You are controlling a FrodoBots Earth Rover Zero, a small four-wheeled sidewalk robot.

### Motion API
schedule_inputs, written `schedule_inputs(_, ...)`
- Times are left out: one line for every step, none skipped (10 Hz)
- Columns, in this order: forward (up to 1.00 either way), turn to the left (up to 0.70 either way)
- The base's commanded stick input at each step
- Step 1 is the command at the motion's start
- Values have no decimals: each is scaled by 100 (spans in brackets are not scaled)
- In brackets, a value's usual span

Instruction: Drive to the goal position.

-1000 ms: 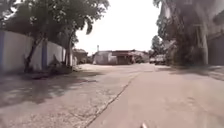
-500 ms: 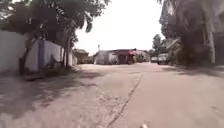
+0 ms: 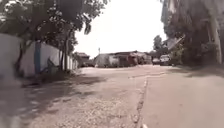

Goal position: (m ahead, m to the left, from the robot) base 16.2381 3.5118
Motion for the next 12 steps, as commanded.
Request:
schedule_inputs(100, -16)
schedule_inputs(100, -31)
schedule_inputs(100, -25)
schedule_inputs(100, -8)
schedule_inputs(100, 0)
schedule_inputs(100, 0)
schedule_inputs(100, 0)
schedule_inputs(100, 0)
schedule_inputs(100, 0)
schedule_inputs(100, 0)
schedule_inputs(100, -1)
schedule_inputs(100, -6)
